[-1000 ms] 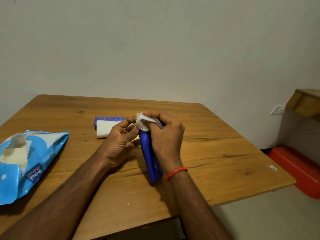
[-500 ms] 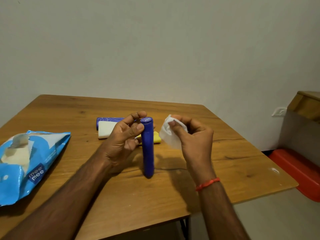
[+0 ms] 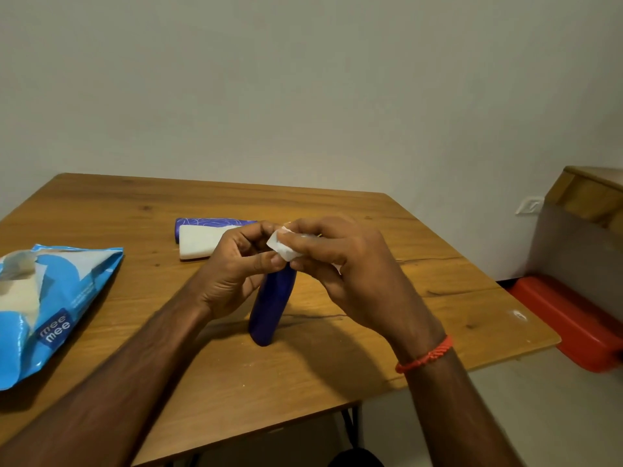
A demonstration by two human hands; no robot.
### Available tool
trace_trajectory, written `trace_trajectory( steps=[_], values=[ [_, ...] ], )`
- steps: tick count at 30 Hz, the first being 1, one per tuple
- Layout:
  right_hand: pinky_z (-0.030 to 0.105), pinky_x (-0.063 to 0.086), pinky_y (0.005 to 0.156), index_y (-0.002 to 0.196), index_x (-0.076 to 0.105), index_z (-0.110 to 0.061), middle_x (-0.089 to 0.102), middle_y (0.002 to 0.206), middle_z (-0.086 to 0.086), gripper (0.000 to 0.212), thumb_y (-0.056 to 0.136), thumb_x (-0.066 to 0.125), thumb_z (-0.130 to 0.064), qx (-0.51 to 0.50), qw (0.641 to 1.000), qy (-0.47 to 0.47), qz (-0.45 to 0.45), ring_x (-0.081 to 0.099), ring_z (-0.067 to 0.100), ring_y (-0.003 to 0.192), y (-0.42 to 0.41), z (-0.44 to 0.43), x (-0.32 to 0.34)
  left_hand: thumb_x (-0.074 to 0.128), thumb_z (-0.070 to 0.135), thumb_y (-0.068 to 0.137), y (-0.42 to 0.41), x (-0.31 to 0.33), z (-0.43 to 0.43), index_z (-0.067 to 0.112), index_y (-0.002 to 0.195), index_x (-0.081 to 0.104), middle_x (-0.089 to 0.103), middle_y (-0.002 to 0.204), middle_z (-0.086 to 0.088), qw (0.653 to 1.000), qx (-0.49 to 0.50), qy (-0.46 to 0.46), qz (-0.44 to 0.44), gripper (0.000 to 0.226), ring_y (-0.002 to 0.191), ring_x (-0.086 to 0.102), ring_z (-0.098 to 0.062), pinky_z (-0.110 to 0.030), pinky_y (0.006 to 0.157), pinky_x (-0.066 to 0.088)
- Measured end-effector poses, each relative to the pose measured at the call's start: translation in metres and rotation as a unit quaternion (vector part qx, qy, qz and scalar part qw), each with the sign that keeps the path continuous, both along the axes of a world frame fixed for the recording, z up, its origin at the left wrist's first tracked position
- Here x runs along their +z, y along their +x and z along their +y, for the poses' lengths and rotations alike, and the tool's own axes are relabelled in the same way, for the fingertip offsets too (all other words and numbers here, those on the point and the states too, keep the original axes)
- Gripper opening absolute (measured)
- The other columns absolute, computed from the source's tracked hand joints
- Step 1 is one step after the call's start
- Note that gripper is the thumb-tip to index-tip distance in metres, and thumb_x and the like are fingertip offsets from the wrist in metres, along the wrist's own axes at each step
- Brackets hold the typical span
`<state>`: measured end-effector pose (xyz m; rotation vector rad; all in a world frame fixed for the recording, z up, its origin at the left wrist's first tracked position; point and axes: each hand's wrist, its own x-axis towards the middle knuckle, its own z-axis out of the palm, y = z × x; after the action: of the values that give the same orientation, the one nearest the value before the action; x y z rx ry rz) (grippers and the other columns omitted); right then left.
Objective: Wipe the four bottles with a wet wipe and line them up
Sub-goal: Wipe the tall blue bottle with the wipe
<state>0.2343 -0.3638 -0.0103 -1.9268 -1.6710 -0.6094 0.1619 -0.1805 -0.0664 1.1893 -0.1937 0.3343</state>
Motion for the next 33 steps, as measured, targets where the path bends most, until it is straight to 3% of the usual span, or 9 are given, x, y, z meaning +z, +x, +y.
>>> trace_trajectory(
  steps=[4, 8, 11, 16, 20, 26, 28, 30, 33],
  values=[
    [0.024, 0.048, 0.080, 0.119, 0.072, -0.020, 0.069, 0.125, -0.003, 0.034, 0.090, 0.069, -0.004, 0.042, 0.999, -0.009, 0.024, 0.059, 0.020, 0.104, -0.002, 0.005, 0.003, 0.080, 0.010, 0.074, 0.003, -0.006, 0.000, 0.006, 0.119, 0.067, 0.072, 0.111, -0.013, 0.999, 0.029, 0.016, 0.012, 0.047, 0.110, 0.068, -0.029, -0.033, 0.084, 0.059],
    [0.009, 0.050, 0.078, 0.109, 0.077, -0.019, 0.076, 0.109, -0.003, 0.027, 0.083, 0.078, -0.014, 0.003, 0.994, 0.050, 0.101, 0.069, 0.009, 0.094, -0.007, 0.013, 0.009, 0.096, 0.024, 0.057, 0.000, -0.003, 0.000, 0.004, 0.114, 0.068, 0.072, 0.108, -0.014, 0.999, 0.022, -0.038, 0.017, 0.066, 0.106, 0.070, -0.027, -0.035, 0.083, 0.059],
    [0.021, 0.059, 0.078, 0.103, 0.078, -0.013, 0.078, 0.097, -0.001, 0.024, 0.080, 0.082, -0.018, -0.049, 0.978, 0.116, 0.167, 0.071, 0.006, 0.089, -0.014, 0.017, 0.003, 0.099, 0.028, 0.049, -0.001, -0.003, -0.005, 0.011, 0.108, 0.075, 0.075, 0.108, -0.012, 0.998, 0.024, -0.061, 0.014, 0.066, 0.107, 0.071, -0.025, -0.035, 0.083, 0.059],
    [0.030, 0.058, 0.081, 0.094, 0.076, -0.008, 0.076, 0.092, 0.005, 0.011, 0.085, 0.076, -0.014, -0.063, 0.979, 0.193, 0.032, 0.069, 0.016, 0.093, -0.021, 0.016, -0.019, 0.096, 0.020, 0.058, -0.002, -0.003, -0.004, 0.013, 0.113, 0.068, 0.072, 0.112, -0.013, 0.997, 0.028, -0.069, 0.009, 0.062, 0.107, 0.070, -0.027, -0.036, 0.084, 0.060],
    [0.035, 0.056, 0.088, 0.093, 0.076, -0.002, 0.076, 0.102, 0.011, 0.010, 0.088, 0.072, -0.009, 0.005, 0.977, 0.212, -0.034, 0.069, 0.023, 0.105, -0.014, 0.009, -0.030, 0.065, -0.003, 0.080, -0.002, -0.004, -0.005, 0.015, 0.111, 0.062, 0.073, 0.105, -0.013, 0.997, 0.014, -0.070, 0.003, 0.036, 0.095, 0.073, -0.024, -0.033, 0.075, 0.061],
    [0.035, 0.058, 0.087, 0.096, 0.078, -0.005, 0.074, 0.109, 0.005, 0.012, 0.084, 0.076, -0.002, 0.045, 0.975, 0.216, 0.031, 0.070, 0.014, 0.107, 0.004, -0.009, -0.033, 0.098, 0.025, 0.056, -0.004, 0.000, -0.003, 0.020, 0.102, 0.065, 0.070, 0.098, -0.013, 0.998, -0.006, -0.068, -0.001, 0.057, 0.090, 0.070, -0.024, -0.036, 0.074, 0.060],
    [0.033, 0.060, 0.081, 0.096, 0.077, -0.009, 0.076, 0.102, 0.002, 0.021, 0.079, 0.079, 0.003, 0.002, 0.939, 0.295, 0.180, 0.073, 0.011, 0.097, 0.002, -0.018, -0.029, 0.098, 0.027, 0.055, -0.005, 0.000, -0.002, 0.023, 0.100, 0.065, 0.069, 0.093, -0.011, 0.997, 0.000, -0.073, -0.002, 0.056, 0.087, 0.069, -0.022, -0.035, 0.073, 0.059],
    [0.030, 0.059, 0.078, 0.095, 0.077, -0.011, 0.077, 0.096, 0.003, 0.022, 0.077, 0.080, 0.001, -0.019, 0.849, 0.404, 0.339, 0.073, 0.015, 0.092, 0.003, -0.024, -0.022, 0.099, 0.028, 0.055, -0.005, 0.000, -0.003, 0.026, 0.101, 0.068, 0.070, 0.096, -0.011, 0.997, 0.009, -0.078, -0.002, 0.055, 0.091, 0.069, -0.023, -0.037, 0.076, 0.059],
    [0.034, 0.059, 0.079, 0.098, 0.074, -0.020, 0.075, 0.103, 0.008, 0.023, 0.078, 0.080, -0.010, -0.015, 0.759, 0.468, 0.454, 0.072, 0.023, 0.099, 0.010, -0.023, -0.011, 0.098, 0.032, 0.055, -0.004, 0.002, -0.004, 0.030, 0.105, 0.071, 0.072, 0.102, -0.013, 0.997, 0.020, -0.076, 0.003, 0.057, 0.103, 0.069, -0.028, -0.044, 0.088, 0.056]
  ],
)
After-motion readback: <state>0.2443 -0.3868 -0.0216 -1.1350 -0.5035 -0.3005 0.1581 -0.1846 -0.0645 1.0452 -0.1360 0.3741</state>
